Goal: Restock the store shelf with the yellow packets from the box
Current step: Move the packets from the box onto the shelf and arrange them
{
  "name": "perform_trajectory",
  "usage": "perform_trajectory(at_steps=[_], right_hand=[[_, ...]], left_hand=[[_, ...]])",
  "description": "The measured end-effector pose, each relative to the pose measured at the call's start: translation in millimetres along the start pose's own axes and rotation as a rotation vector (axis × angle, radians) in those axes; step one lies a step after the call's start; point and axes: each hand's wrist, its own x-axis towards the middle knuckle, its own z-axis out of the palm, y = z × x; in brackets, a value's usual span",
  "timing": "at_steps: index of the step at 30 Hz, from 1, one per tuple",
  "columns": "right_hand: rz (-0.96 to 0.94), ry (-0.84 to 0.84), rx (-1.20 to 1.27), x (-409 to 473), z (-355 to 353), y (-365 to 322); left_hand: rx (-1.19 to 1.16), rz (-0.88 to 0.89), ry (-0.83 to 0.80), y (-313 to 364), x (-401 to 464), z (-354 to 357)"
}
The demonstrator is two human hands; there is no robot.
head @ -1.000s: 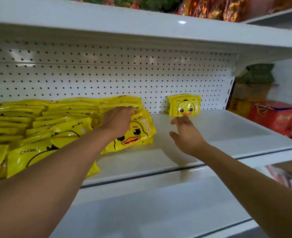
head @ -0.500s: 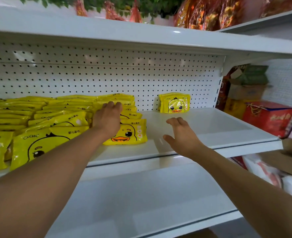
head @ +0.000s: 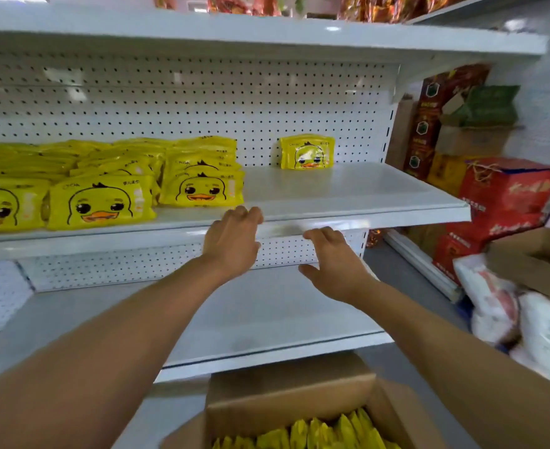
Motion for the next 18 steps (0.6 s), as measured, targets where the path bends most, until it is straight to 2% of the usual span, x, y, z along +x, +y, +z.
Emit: perform_trajectory(at_steps=[7, 14, 18], right_hand=[[0.048, -0.173, 0.013, -74, 63, 38], [0.194, -0.402, 0.02, -133, 140, 82], [0.262, -0.499, -0.001, -159, 178, 104]], left_hand=[[-0.053, -0.057, -0.242, 23, -89, 78], [-0.032, -0.199, -0.551, 6, -156, 164], [0.019, -0.196, -0.677, -8, -186, 209]])
